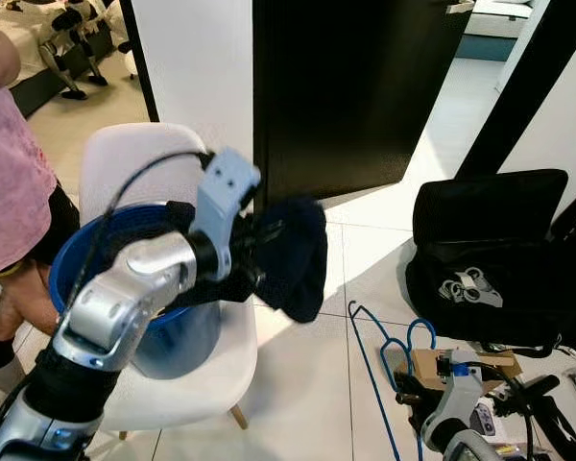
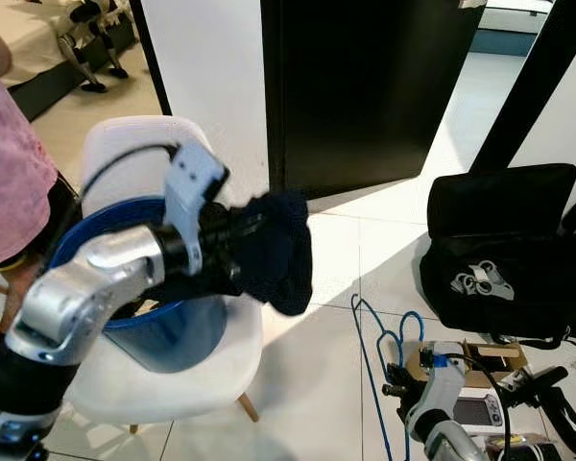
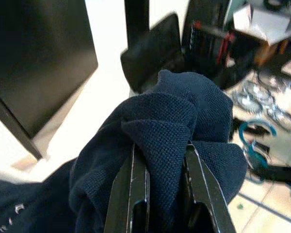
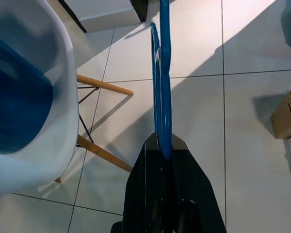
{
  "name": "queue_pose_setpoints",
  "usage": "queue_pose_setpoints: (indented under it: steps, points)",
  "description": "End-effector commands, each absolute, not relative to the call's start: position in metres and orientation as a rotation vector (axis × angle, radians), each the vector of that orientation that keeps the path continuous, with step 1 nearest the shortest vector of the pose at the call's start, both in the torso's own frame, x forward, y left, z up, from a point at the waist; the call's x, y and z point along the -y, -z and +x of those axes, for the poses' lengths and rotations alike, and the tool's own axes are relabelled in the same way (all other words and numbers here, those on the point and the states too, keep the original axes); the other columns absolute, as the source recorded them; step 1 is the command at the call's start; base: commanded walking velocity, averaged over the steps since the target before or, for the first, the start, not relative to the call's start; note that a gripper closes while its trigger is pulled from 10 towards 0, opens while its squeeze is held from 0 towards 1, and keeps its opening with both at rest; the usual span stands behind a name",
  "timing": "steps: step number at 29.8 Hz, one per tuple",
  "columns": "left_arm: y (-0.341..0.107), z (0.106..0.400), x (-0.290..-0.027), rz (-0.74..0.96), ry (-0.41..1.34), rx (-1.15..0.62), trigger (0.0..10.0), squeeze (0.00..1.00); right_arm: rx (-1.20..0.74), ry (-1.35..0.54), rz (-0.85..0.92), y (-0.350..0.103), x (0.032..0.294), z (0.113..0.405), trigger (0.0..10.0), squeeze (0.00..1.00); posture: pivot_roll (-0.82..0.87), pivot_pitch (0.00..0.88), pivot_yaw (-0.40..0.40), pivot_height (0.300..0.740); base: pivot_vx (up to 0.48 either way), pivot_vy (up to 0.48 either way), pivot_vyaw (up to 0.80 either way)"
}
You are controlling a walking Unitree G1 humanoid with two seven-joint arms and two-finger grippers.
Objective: Hang hanger
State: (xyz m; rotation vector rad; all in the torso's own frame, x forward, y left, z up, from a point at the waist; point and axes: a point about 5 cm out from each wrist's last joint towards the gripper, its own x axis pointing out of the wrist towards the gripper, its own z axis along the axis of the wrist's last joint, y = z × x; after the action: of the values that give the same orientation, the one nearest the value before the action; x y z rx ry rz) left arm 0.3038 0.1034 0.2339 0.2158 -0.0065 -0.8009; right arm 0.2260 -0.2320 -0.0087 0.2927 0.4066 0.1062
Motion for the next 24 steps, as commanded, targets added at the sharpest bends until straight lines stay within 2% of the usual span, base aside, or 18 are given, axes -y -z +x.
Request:
queue_pose_setpoints:
  steps: [1,3,4,10,18,22,23,24]
  points:
    - [-0.225,0.305,-0.109,0.248,0.766,-0.060,10.0,0.19,-0.423,-0.094,0.303,0.012,0.235,0.220,10.0,0.00,-0.05,0.120,-0.036,0.740,0.000,0.000,0.00]
    - [-0.220,0.305,-0.111,0.245,0.748,-0.091,10.0,0.19,-0.423,-0.094,0.303,0.012,0.235,0.220,10.0,0.00,-0.05,0.120,-0.036,0.740,0.000,0.000,0.00]
    - [-0.215,0.305,-0.115,0.234,0.738,-0.148,10.0,1.00,-0.424,-0.096,0.304,0.012,0.235,0.220,10.0,0.00,-0.04,0.118,-0.035,0.740,0.000,0.000,0.00]
    - [-0.208,0.302,-0.125,0.288,0.734,-0.250,10.0,1.00,-0.426,-0.098,0.306,0.012,0.234,0.220,10.0,0.00,-0.05,0.117,-0.035,0.740,0.000,0.000,0.00]
    - [-0.206,0.303,-0.136,0.353,0.705,-0.286,10.0,1.00,-0.426,-0.097,0.309,0.012,0.234,0.219,10.0,0.00,-0.05,0.120,-0.033,0.740,0.000,0.000,0.00]
    - [-0.228,0.322,-0.148,0.270,0.505,-0.161,10.0,1.00,-0.425,-0.095,0.312,0.012,0.234,0.219,10.0,0.00,-0.05,0.122,-0.033,0.740,0.000,0.000,0.00]
    - [-0.233,0.325,-0.150,0.255,0.465,-0.127,10.0,0.53,-0.425,-0.095,0.312,0.012,0.234,0.219,10.0,0.00,-0.05,0.122,-0.033,0.740,0.000,0.000,0.00]
    - [-0.233,0.325,-0.150,0.255,0.465,-0.127,10.0,0.53,-0.425,-0.095,0.312,0.012,0.234,0.219,10.0,0.00,-0.05,0.122,-0.033,0.740,0.000,0.000,0.00]
